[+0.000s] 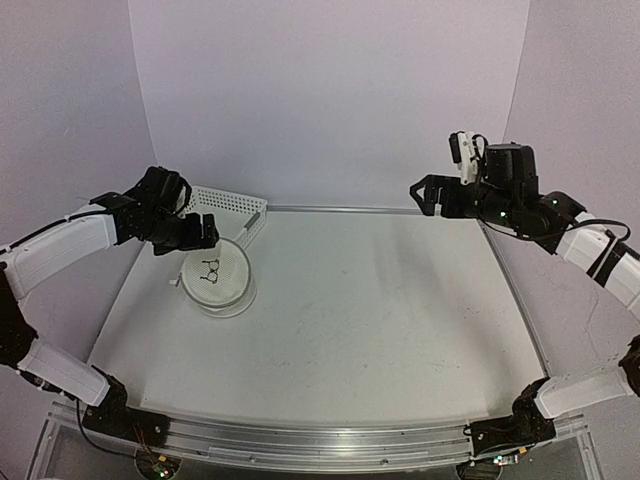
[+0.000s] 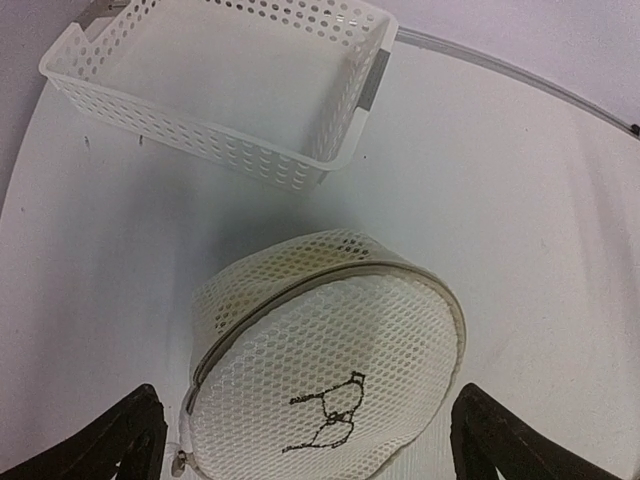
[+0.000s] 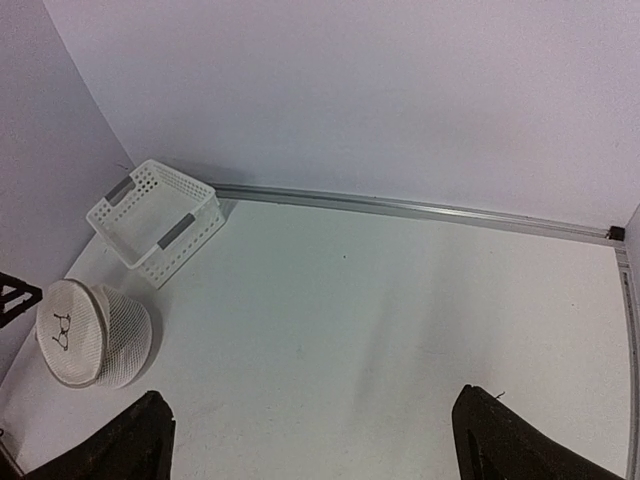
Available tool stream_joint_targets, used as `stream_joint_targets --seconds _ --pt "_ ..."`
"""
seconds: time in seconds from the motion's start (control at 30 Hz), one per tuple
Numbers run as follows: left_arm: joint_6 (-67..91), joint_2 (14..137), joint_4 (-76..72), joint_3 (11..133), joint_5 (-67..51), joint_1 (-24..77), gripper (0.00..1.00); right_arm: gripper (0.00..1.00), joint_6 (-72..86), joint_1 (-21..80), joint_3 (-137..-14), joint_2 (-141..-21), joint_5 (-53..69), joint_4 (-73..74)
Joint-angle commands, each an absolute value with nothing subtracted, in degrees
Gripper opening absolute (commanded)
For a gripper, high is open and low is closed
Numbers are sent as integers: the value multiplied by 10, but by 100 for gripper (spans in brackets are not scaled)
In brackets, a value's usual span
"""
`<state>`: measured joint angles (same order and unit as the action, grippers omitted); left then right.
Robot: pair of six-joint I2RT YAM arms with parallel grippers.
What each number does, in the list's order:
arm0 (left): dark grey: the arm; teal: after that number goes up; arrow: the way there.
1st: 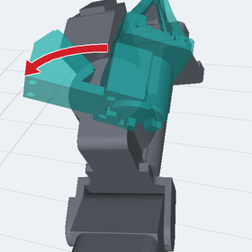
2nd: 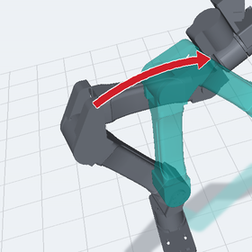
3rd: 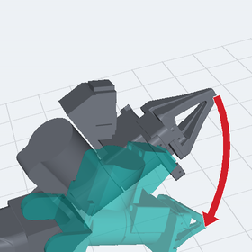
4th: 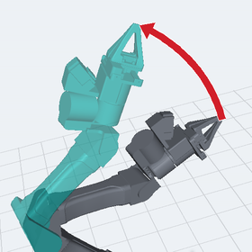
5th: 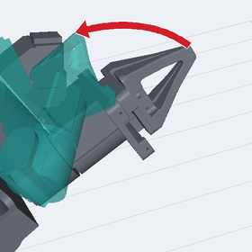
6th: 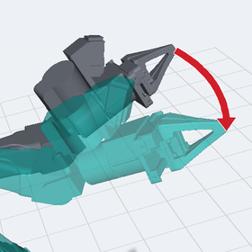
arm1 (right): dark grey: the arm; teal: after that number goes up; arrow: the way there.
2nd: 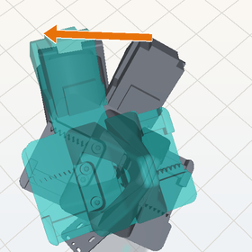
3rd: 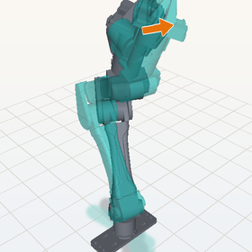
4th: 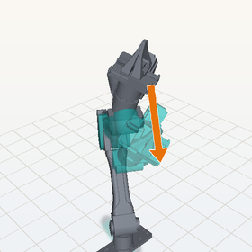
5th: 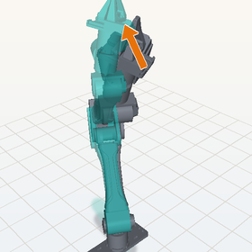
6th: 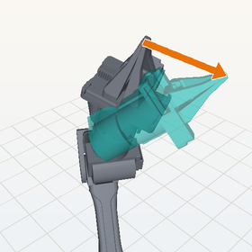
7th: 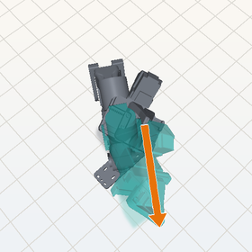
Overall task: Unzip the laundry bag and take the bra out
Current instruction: Pick up the laundry bag at the center of the board.
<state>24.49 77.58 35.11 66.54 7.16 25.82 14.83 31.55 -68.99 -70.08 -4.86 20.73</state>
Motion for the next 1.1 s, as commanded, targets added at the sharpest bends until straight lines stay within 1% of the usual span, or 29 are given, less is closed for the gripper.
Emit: stream_joint_targets --seconds 0.0,0.2,0.3,0.5,0.7,0.8,1.07 --pt "242 799 364 660 72 260 99 98 124 319 -684 -708 27 192" --pt "228 840 365 663 71 259 96 98 123 318 -688 -732 67 192" --pt "219 853 365 662 61 251 90 98 124 319 -687 -738 80 192" --pt "214 848 363 641 19 192 81 98 123 318 -687 -748 91 193" --pt "210 847 360 634 2 180 77 98 123 318 -694 -761 105 192" --pt "210 850 356 631 -21 179 70 98 125 319 -696 -768 109 192" --pt "207 863 347 626 -47 178 56 98 127 318 -697 -771 113 192"
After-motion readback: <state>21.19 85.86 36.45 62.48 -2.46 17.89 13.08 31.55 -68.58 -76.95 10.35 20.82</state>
